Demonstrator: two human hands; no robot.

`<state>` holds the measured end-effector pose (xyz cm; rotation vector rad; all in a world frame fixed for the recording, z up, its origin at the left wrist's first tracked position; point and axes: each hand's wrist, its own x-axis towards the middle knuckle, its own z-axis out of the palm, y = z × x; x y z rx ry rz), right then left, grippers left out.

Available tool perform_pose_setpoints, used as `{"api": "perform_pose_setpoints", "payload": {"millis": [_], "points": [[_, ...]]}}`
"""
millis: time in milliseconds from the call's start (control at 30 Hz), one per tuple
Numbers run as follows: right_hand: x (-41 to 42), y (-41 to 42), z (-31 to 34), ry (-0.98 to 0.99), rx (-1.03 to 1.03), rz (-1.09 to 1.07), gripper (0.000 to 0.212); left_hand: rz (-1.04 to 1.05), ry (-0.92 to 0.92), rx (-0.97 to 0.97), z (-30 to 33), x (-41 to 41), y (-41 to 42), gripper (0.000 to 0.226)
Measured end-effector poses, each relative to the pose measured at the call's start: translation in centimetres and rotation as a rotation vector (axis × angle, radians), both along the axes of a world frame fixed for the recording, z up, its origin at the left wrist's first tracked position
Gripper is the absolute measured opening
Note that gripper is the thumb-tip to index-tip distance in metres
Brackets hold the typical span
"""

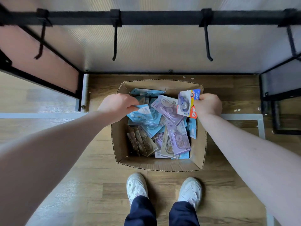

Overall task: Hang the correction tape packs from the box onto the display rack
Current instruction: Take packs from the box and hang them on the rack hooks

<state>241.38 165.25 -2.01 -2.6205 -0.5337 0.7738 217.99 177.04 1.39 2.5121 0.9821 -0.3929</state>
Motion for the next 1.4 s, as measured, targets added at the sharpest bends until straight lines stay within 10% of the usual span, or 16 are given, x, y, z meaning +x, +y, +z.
{"api": "perform_pose_setpoints", "payload": {"millis": [533, 1400], "points": [[0.6, 0.1, 15.0, -0.452, -0.149, 0.833, 0.013, 0.085, -0.077, 0.088, 13.1, 2.1, -0.2, 0.023], [-3.9, 6.1, 39.3, -0.647, 0.412, 1.123, 0.027, 0.127, -0.161, 0.329, 35.5, -6.4, 4.1, 0.022]]}}
